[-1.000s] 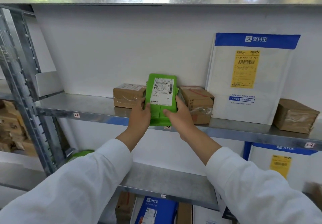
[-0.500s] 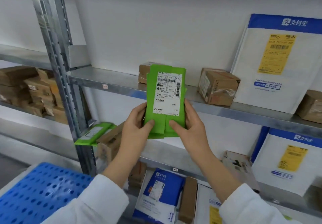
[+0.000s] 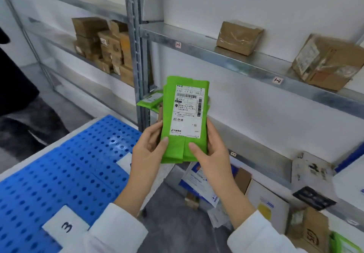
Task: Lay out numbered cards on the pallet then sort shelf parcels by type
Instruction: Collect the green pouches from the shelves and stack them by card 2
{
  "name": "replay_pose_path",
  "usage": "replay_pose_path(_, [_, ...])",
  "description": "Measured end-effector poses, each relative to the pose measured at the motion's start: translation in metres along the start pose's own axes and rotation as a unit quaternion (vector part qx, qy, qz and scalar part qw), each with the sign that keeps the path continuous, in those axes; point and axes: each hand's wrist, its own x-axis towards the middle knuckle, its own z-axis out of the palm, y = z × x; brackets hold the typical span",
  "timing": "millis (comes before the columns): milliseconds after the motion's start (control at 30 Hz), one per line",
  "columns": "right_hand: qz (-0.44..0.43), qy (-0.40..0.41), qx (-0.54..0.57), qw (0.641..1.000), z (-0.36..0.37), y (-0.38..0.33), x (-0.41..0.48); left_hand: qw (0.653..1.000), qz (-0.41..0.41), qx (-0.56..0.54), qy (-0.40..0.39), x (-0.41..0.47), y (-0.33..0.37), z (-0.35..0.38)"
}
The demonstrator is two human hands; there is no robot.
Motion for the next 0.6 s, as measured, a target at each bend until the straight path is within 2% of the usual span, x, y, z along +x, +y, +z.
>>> replay_pose_path(333, [0.019, -0.117, 0.046, 0.992, 0.042, 0.010, -0.030, 0.989, -0.012, 0.039, 0.143, -0.062, 0.013, -0.042])
replay_pose_path(600, [0.040, -0.238, 0.086, 0.967, 0.088, 0.014, -0.053, 0.962, -0.014, 0.079, 0.261, -0.112, 0.027, -0.079])
